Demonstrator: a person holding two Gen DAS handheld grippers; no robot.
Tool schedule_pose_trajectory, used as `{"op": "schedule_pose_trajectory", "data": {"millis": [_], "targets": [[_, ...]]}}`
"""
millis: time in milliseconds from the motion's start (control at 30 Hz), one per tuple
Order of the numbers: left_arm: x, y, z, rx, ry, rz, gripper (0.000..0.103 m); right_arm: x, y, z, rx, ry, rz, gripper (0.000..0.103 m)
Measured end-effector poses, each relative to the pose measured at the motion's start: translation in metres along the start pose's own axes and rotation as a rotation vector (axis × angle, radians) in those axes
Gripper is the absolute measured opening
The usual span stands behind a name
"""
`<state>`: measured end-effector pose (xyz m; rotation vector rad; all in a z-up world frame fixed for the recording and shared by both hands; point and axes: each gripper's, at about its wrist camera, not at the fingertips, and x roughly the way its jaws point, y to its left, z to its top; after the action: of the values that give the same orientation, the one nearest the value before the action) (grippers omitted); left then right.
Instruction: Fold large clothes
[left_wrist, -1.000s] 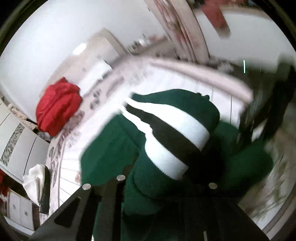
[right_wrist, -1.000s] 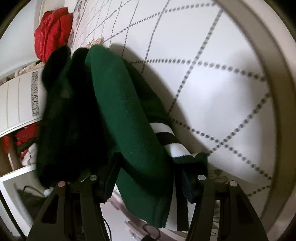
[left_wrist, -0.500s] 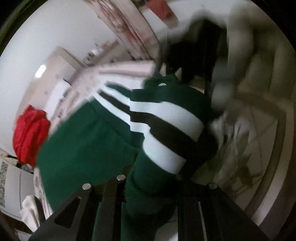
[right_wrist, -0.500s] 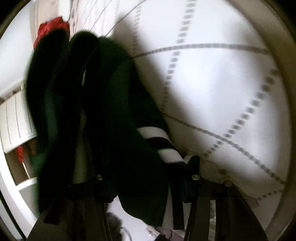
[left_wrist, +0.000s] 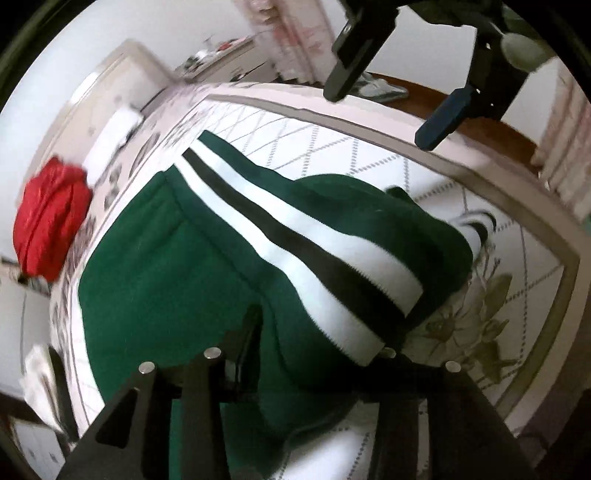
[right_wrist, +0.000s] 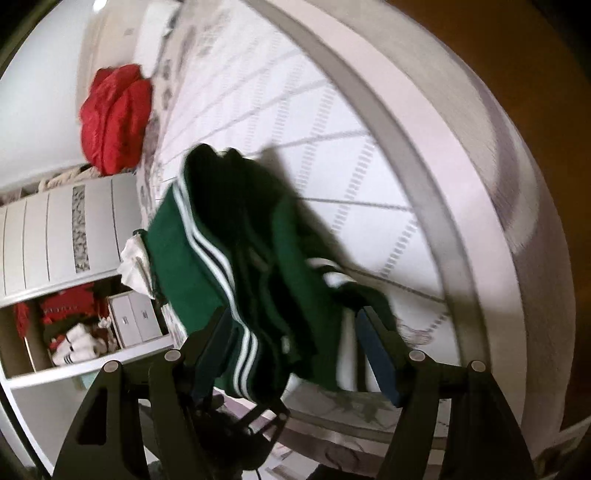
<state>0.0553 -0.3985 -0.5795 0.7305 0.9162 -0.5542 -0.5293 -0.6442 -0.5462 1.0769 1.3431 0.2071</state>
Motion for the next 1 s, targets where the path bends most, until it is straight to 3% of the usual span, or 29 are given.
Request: {"op": "schedule_pose_trajectory", "data": {"millis": [67,133,167,300,500,567,633,700,733,867,933,1000], "targets": [[-0.007,0.008,0.003,-0.033,0.005,-0.014,0.049,-0.017,0.016,0.002,-0.027,-0.009,0.017,0.072],[-0.016,0.016,0.004,-0.061,0.013,-0.033,0.064,-0.019,0.031,0.002,-0.052,-0.01,0.016,0.072],[-0.024,0.022,0.004,-0.085,0.011,-0.045,0.066,-0.025,0.035,0.002,-0.063,-0.009,0.019,0.072],[-0.041,0.043,0.008,-0.201,0.026,-0.142,0.09,-0.028,0.048,-0.011,-0.083,0.019,0.044,0.072],[-0.06,0.096,0.0,-0.565,0.049,-0.306,0.09,0.005,0.072,-0.009,-0.114,0.087,0.023,0.072],[-0.063,0.122,-0.01,-0.663,0.056,-0.281,0.09,0.025,0.082,-0.011,-0.142,0.129,-0.004,0.072],[-0.06,0.148,-0.019,-0.721,0.059,-0.228,0.09,0.047,0.087,-0.009,-0.175,0.141,-0.105,0.072],[-0.043,0.18,-0.03,-0.738,0.082,-0.153,0.09,0.07,0.086,-0.006,-0.21,0.121,-0.273,0.069],[-0.033,0.195,-0.035,-0.739,0.1,-0.114,0.09,0.083,0.078,-0.001,-0.216,0.091,-0.426,0.062],[0.015,0.257,-0.055,-0.76,0.171,-0.062,0.09,0.086,0.065,0.008,-0.048,0.059,-0.448,0.054],[0.027,0.279,-0.058,-0.752,0.164,-0.034,0.09,0.064,0.086,0.005,-0.065,-0.017,-0.475,0.052],[0.04,0.3,-0.052,-0.74,0.147,-0.017,0.09,0.038,0.11,0.001,-0.088,-0.123,-0.439,0.05]]}}
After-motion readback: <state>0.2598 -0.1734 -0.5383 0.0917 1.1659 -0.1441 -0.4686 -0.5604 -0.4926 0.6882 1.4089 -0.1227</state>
